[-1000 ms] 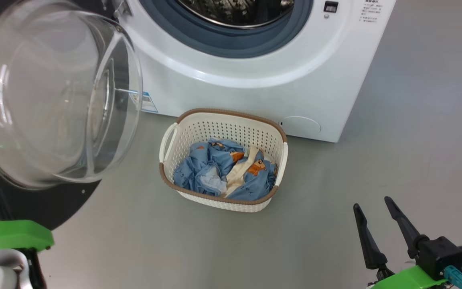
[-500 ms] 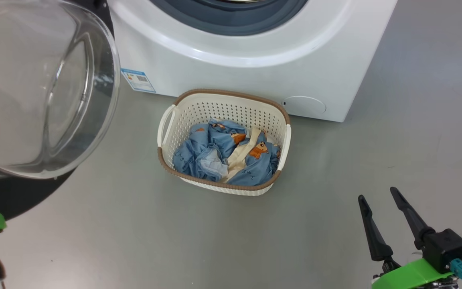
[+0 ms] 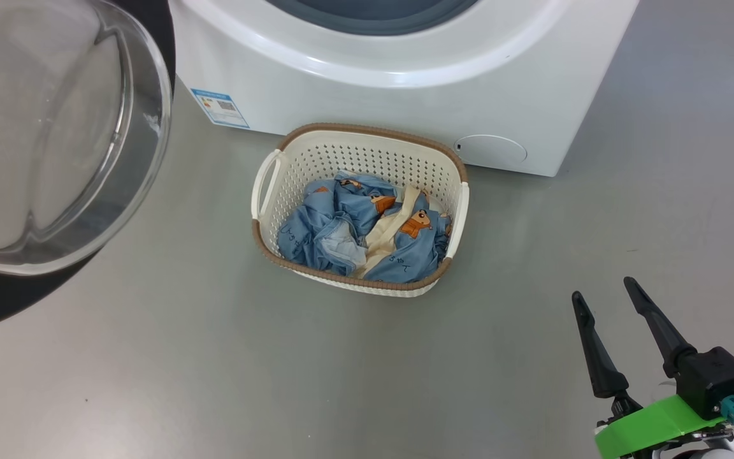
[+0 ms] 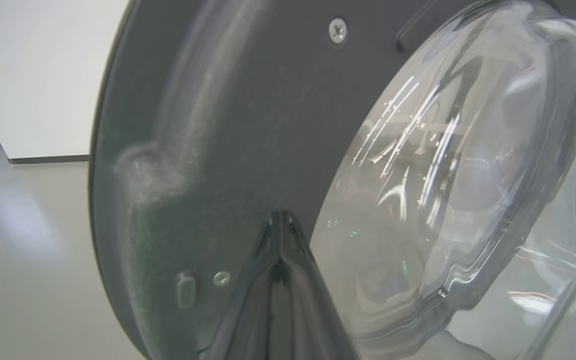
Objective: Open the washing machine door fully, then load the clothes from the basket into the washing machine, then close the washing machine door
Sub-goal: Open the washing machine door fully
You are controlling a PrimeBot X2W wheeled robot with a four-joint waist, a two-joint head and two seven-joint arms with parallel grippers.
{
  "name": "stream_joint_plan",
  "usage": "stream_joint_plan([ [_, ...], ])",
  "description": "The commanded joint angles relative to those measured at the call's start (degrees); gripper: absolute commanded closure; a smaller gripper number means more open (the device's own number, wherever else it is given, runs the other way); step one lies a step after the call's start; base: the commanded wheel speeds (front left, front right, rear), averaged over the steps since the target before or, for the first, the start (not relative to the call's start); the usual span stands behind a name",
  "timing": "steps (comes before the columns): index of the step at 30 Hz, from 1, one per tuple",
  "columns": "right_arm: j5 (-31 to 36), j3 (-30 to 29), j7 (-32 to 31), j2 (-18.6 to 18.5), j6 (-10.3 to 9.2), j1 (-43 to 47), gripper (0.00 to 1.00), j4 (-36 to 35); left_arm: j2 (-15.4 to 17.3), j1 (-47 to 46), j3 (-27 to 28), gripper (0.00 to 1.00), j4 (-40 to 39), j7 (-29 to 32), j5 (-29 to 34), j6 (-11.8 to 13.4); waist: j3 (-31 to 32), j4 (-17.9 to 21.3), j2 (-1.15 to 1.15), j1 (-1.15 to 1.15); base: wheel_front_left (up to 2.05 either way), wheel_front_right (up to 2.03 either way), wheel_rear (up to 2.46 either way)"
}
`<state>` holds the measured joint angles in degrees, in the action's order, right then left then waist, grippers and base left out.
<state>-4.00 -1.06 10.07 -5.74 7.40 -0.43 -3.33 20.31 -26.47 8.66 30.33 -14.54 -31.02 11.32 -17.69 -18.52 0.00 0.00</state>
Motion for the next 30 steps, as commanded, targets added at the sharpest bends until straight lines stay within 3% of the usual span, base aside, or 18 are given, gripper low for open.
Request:
stream_joint_plan([
  [1,0.0,1.6,-0.2,-0.4,0.09,-1.3,0.0,-1.4,4.7,-2.2,3.0,1.0,0.1,-0.5,0.7,-0.5,0.0,0.2,0.0,0.0,0.0,0.0,0.0],
  [12,-0.3,1.6,0.4,-0.1,0.09,-1.7,0.0,-0.5,4.3,-3.7,7.6,1.0,4.6,-0.5,4.1,-4.7,0.6,0.9,0.0,0.0,0.0,0.0,0.0],
  [21,0.0,1.1,0.8,0.8,0.09,-1.0,0.0,-0.1,-2.6,3.5,13.3,1.0,-2.5,-0.5,10.4,-7.7,2.5,1.1,0.0,0.0,0.0,0.0,0.0],
  [30,0.0,0.5,1.2,1.5,0.09,0.2,0.0,0.6,-11.5,12.7,12.3,1.0,-16.1,-0.5,17.0,-11.4,5.0,1.5,0.0,0.0,0.0,0.0,0.0],
])
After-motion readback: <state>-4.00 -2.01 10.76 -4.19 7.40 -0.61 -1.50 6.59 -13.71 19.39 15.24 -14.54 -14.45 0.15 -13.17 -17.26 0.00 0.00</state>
